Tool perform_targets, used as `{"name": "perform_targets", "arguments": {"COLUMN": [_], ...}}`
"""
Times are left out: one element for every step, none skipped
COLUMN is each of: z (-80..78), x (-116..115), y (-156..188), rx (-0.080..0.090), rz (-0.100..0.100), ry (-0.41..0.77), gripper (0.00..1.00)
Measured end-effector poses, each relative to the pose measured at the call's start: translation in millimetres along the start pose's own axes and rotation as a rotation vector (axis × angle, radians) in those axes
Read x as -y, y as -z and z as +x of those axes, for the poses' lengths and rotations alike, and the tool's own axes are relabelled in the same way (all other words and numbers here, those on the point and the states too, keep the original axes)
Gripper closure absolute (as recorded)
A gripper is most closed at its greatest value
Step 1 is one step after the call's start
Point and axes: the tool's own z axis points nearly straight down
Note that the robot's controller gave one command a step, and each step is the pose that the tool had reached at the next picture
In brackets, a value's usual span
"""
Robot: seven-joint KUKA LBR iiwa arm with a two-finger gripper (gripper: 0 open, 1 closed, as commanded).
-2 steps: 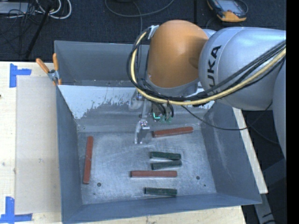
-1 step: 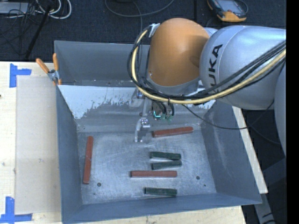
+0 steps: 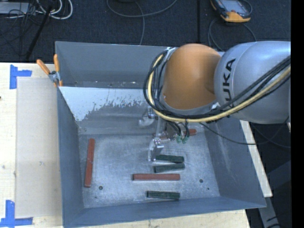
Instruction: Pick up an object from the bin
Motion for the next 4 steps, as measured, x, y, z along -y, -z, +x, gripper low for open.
{"name": "perform_targets", "arguments": {"z": [4.4,39.9,39.9,39.9], "x": [37.6,35.7,36.0,36.1], "y": [-50.7,-82.1,-82.1,-82.1], "rx": [-0.004,-0.008,-0.008,-0.008], "rz": [0.001,0.0,0.0,0.0], "ry": [0.11,0.184,0.183,0.182], "gripper": [0.0,1.0,0.0,0.0]}}
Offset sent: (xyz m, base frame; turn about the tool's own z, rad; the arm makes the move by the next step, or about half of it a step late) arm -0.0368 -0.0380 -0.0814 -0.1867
